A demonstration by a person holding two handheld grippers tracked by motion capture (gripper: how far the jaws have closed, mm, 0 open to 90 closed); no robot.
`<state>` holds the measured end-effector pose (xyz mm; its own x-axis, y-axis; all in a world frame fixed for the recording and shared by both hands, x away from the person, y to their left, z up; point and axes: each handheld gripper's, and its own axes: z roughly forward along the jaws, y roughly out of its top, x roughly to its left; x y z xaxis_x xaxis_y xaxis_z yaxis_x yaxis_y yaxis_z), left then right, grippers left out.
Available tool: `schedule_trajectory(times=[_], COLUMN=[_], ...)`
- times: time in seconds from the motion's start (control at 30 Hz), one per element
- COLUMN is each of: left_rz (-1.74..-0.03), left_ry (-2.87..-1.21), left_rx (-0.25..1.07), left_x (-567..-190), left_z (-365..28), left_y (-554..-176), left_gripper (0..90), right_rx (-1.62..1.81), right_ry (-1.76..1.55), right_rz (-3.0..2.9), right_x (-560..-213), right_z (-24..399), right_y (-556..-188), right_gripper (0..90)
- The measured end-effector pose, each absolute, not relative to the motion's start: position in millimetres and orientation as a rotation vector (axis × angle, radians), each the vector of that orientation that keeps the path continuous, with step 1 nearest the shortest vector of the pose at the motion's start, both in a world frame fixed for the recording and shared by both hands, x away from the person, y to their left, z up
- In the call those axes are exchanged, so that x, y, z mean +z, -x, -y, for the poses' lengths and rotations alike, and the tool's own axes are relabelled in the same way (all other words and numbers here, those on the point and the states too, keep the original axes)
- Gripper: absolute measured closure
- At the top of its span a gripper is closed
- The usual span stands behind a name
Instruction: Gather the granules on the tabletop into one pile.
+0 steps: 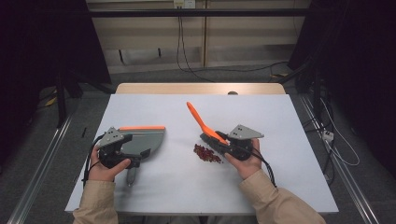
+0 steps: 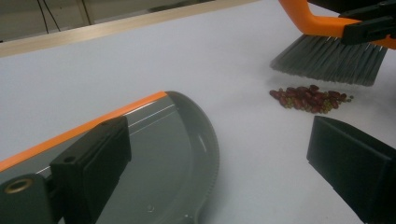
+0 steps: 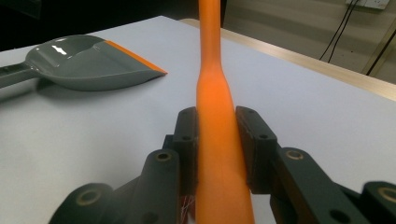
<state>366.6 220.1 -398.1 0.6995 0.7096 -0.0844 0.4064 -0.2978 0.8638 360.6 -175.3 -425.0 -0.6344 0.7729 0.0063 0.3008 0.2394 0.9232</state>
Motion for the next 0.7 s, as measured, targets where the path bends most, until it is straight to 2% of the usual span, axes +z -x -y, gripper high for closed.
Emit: schedule_trajectory(times=[0.27,0.7], left_rz=[-0.857,-0.856], left_ry=[-1.929,-1.94], left_rx=[0.385,0.378], left_x=[-398,-398], left_z=[-218,-218], left_y=[-365,-364], left_gripper=[6.5,6.6], right_rx=[1.342,1.38], right_ry=[-1.01,-1.0], right_rz=[-2.051,-2.056], right_x=[-433,-439], right_z=[184,166], right_y=[-351,-361], right_gripper=[71.4,71.4])
